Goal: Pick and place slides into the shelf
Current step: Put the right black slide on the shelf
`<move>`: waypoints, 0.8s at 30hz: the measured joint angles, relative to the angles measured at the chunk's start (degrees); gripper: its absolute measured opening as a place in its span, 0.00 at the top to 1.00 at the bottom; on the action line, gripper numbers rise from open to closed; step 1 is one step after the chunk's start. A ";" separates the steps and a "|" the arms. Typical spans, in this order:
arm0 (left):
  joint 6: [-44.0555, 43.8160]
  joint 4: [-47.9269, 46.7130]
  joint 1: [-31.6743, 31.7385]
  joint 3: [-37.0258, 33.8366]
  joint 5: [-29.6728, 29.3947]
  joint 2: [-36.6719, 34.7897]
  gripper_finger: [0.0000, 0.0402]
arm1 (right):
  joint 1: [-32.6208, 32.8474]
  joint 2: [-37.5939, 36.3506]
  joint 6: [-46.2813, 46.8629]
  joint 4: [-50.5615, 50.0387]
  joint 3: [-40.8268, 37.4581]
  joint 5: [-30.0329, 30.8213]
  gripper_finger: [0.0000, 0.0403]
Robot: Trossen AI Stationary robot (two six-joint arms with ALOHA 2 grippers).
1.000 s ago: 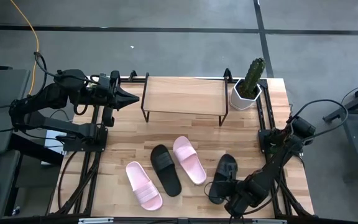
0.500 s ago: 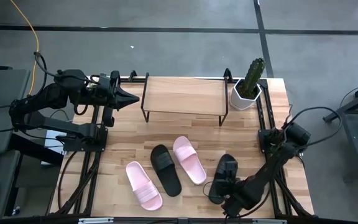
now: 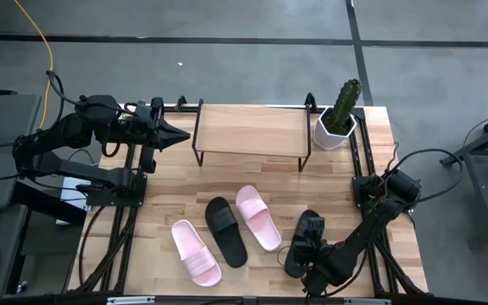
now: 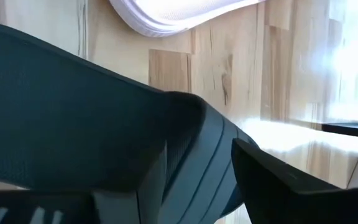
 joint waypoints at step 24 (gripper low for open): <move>0.00 -0.97 -0.01 0.00 -0.01 0.04 1.00 | 0.99 6.12 7.27 -5.80 0.02 0.59 0.57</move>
